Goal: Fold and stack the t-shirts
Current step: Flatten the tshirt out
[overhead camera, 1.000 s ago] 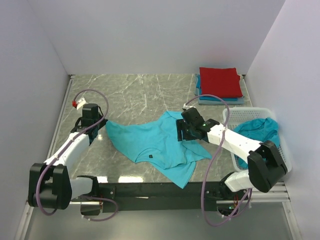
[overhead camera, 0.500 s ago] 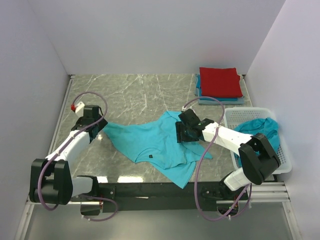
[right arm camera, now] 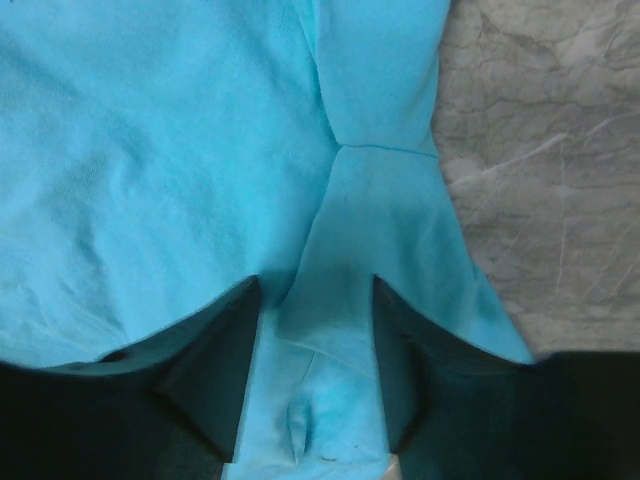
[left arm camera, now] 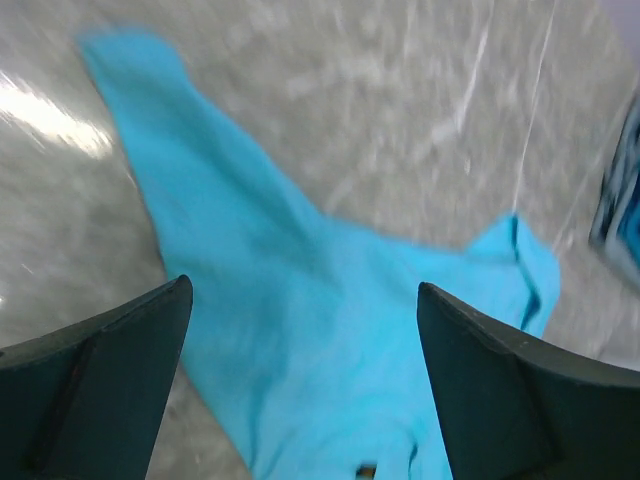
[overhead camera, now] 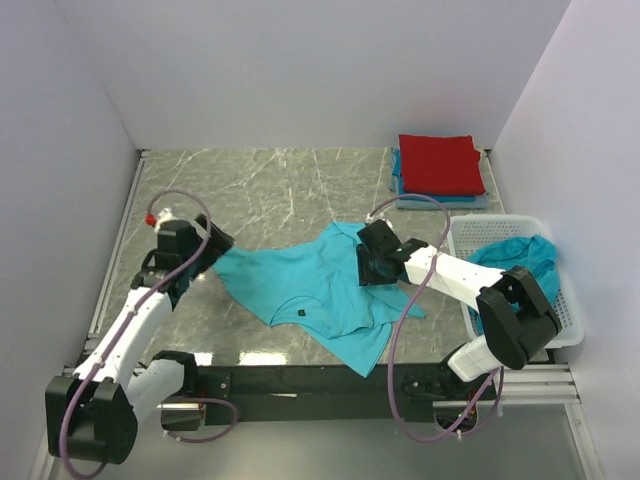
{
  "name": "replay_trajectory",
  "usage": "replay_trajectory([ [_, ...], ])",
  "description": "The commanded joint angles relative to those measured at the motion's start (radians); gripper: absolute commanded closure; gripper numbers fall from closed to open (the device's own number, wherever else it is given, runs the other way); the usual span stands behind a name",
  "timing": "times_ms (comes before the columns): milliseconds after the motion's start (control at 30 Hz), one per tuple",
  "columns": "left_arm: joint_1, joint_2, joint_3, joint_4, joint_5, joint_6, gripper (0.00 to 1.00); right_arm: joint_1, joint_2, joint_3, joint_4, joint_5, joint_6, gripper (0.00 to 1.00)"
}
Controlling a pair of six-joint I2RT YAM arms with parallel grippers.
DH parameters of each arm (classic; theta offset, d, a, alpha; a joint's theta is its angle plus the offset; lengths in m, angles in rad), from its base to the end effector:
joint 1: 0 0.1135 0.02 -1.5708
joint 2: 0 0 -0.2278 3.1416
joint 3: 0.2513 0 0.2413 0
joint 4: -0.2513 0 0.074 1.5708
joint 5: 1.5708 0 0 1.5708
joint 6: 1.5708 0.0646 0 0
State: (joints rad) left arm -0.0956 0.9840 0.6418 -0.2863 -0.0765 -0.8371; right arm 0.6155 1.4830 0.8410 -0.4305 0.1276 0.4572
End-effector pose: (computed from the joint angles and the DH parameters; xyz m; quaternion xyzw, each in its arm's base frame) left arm 0.2455 -0.0186 0.1999 -0.3388 0.8236 -0.1735 0.4205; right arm 0.2408 0.1602 0.1272 -0.0608 0.9654 0.0726 0.2431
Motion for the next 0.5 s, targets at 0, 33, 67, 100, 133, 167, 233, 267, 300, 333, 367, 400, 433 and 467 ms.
replay_trajectory([
  [0, -0.081, -0.036, -0.077, -0.013, 0.158, -0.026, 0.01, -0.002, -0.009, -0.008, 0.029, 0.044, 0.021, 0.49],
  [33, -0.152, -0.042, -0.089, -0.020, 0.144, -0.033, 0.01, -0.005, -0.007, -0.008, 0.033, 0.049, 0.021, 0.60],
  [67, -0.191, -0.048, -0.112, -0.024, 0.118, -0.040, 0.00, -0.013, -0.003, -0.008, 0.036, 0.052, 0.021, 0.62],
  [100, -0.226, -0.059, -0.126, -0.021, 0.116, -0.057, 0.00, -0.017, -0.003, -0.006, 0.041, 0.055, 0.026, 0.64],
  [133, -0.281, -0.067, -0.137, -0.014, 0.119, -0.066, 0.01, -0.022, -0.003, -0.006, 0.045, 0.053, 0.024, 0.72],
  [167, -0.303, -0.071, -0.163, -0.008, 0.127, -0.075, 0.01, -0.031, -0.003, -0.008, 0.058, 0.052, 0.026, 0.76],
  [233, -0.346, -0.079, -0.188, 0.018, 0.142, -0.097, 0.01, -0.040, -0.003, -0.010, 0.068, 0.037, 0.023, 0.88],
  [267, -0.355, -0.077, -0.209, 0.025, 0.147, -0.105, 0.01, -0.046, -0.001, -0.010, 0.075, 0.027, 0.023, 0.89],
  [300, -0.365, -0.068, -0.217, 0.032, 0.150, -0.111, 0.01, -0.046, -0.003, -0.008, 0.075, 0.020, 0.017, 0.90],
  [333, -0.377, -0.062, -0.223, 0.036, 0.149, -0.114, 0.01, -0.048, -0.006, -0.008, 0.076, 0.009, 0.015, 0.94],
  [367, -0.383, -0.056, -0.234, 0.045, 0.147, -0.118, 0.01, -0.046, -0.016, -0.011, 0.081, 0.001, 0.014, 0.98],
  [400, -0.389, -0.039, -0.238, 0.052, 0.152, -0.120, 0.01, -0.048, -0.021, -0.014, 0.084, 0.000, 0.009, 1.00],
  [433, -0.397, -0.030, -0.241, 0.061, 0.161, -0.120, 0.01, -0.048, -0.026, -0.016, 0.081, 0.006, 0.014, 1.00],
  [467, -0.401, -0.022, -0.252, 0.079, 0.168, -0.120, 0.01, -0.049, -0.033, -0.017, 0.079, 0.012, 0.012, 1.00],
])
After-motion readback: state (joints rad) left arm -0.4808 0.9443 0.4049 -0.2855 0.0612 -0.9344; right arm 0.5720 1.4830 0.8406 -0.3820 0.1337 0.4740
